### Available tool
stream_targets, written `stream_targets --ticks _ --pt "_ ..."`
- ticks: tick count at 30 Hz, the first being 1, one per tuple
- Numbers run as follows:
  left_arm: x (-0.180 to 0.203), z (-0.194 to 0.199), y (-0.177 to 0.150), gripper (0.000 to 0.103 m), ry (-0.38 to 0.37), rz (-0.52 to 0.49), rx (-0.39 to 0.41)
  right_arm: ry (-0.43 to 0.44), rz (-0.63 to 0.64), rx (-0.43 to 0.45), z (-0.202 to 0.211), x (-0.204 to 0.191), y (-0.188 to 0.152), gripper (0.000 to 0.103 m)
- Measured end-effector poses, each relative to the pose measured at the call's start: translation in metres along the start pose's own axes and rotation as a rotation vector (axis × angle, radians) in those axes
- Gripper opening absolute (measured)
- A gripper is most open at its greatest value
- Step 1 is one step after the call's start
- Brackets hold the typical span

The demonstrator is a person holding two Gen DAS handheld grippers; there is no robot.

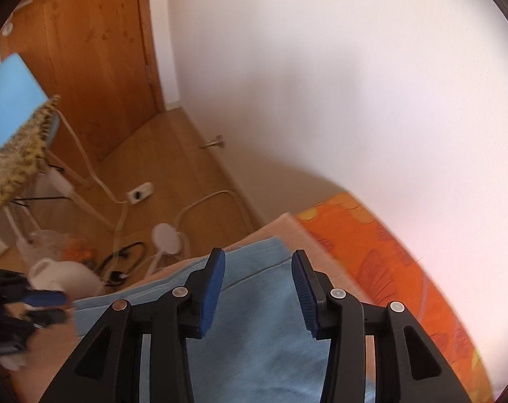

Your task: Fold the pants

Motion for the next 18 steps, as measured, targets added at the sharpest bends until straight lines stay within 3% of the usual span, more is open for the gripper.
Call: stream_targets --ticks 3,6,7,8,14,18 --pt "0.003 -0.012 0.000 0.018 0.056 -0.013 -0.036 0.022 0.022 -0.017 0.001 -0.014 -0.007 0.041" --pt "0.001 -0.011 0.001 0.017 0.056 -0.021 -0.028 0.072 -0.016 -0.039 -0.001 -0.017 -0.012 0.041" --pt "0.001 -0.010 0.001 0.006 0.063 -0.027 -0.024 0.080 -0.029 -0.047 -0.002 -0.018 -0.014 0.041" --pt "0.001 -0.010 0.000 0.003 0.054 -0.030 -0.022 0.091 -0.036 -0.055 -0.004 -0.020 -0.016 0.041" --pt "-0.002 -0.005 -0.002 0.000 0.051 -0.033 -0.012 0.197 -0.084 -0.142 -0.015 -0.037 -0.031 0.044" --pt "-0.001 -0.003 -0.007 0.000 0.033 -0.029 -0.009 0.198 -0.151 -0.233 -0.027 -0.052 -0.032 0.044"
Point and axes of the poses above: each gripper's, at about its wrist camera, not at the fingertips, and z roughly against the way its jaws point, x to its right, y to its top, the point moved 2 cm from there along -z, roughly the way its jaws point, and after that the axes turned 6 degrees about -y, right-handed, at the moved point
